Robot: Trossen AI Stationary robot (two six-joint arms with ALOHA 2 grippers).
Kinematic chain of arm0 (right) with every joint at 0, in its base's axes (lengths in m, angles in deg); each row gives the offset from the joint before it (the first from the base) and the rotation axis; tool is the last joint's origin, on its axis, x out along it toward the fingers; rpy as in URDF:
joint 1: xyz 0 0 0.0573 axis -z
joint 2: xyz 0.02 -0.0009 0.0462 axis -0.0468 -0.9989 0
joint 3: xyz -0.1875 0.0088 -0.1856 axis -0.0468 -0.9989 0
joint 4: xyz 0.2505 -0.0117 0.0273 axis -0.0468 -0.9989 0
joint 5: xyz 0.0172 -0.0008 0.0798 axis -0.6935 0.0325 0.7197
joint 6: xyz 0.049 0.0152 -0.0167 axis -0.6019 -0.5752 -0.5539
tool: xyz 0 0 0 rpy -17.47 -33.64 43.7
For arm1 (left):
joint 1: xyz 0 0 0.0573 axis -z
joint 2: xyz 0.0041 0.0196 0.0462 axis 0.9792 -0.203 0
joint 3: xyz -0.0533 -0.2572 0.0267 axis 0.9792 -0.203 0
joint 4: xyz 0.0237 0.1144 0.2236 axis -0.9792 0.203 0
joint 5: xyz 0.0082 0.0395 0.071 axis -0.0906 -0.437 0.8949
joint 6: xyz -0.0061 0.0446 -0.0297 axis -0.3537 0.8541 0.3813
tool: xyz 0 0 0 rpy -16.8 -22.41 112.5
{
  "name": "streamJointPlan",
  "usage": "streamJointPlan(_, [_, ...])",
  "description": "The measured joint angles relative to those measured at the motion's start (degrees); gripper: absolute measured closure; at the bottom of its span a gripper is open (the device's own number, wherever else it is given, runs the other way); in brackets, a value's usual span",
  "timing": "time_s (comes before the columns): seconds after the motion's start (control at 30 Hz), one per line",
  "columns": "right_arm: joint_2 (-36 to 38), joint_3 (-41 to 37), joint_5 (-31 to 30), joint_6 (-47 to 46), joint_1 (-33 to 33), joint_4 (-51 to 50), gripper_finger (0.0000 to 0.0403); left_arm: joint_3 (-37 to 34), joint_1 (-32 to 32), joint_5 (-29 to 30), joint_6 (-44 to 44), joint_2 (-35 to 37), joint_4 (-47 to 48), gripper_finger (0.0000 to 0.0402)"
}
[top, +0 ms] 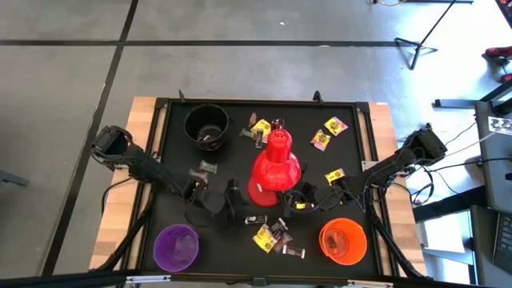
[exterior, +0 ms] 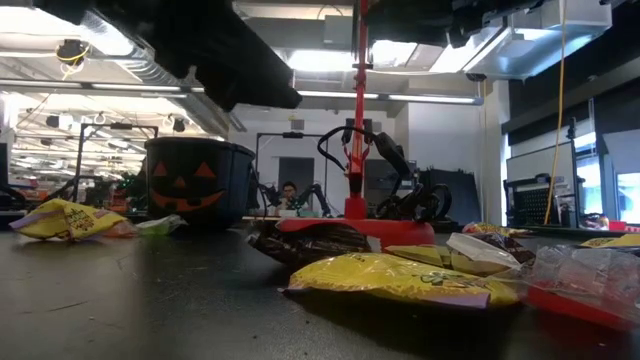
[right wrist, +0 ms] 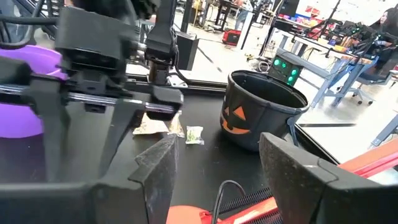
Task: Organize candy in baskets
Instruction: Put the brown chocolate bar into the black bucket
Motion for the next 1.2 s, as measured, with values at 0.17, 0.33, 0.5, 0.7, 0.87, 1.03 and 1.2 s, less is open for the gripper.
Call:
streamJointPlan(0.17, [0.0, 0.0, 0.0, 0.0, 0.0, 0.0, 0.0178, 0.0, 1.3, -0.1, 3.7, -5.3, -6.6, 0.0184])
streamJointPlan(0.33, [0.0, 0.0, 0.0, -0.3, 0.0, -0.3, 0.0178, 0.0, 1.2, -2.6, 4.8, -12.0, -13.9, 0.0169])
streamJointPlan(0.5, [0.0, 0.0, 0.0, -0.3, 0.1, -0.3, 0.0178, 1.6, 1.3, -3.6, 4.5, -16.3, -14.1, 0.0168])
streamJointPlan(0.7, [0.0, 0.0, 0.0, -0.4, 0.1, -0.3, 0.0178, 5.2, 0.7, -3.6, 4.4, -21.9, -12.3, 0.0168])
streamJointPlan(0.87, [0.0, 0.0, 0.0, -0.4, 0.1, -0.3, 0.0178, 5.8, -0.4, -0.4, 2.9, -23.3, -12.0, 0.0168])
streamJointPlan(1.03, [0.0, 0.0, 0.0, -0.4, 0.1, -0.4, 0.0178, 5.8, -1.3, 1.2, 1.9, -23.3, -10.9, 0.0194])
streamJointPlan(1.2, [0.0, 0.0, 0.0, -0.4, 0.1, -0.7, 0.0178, 5.8, -1.5, 1.3, 1.9, -23.3, -10.0, 0.0253])
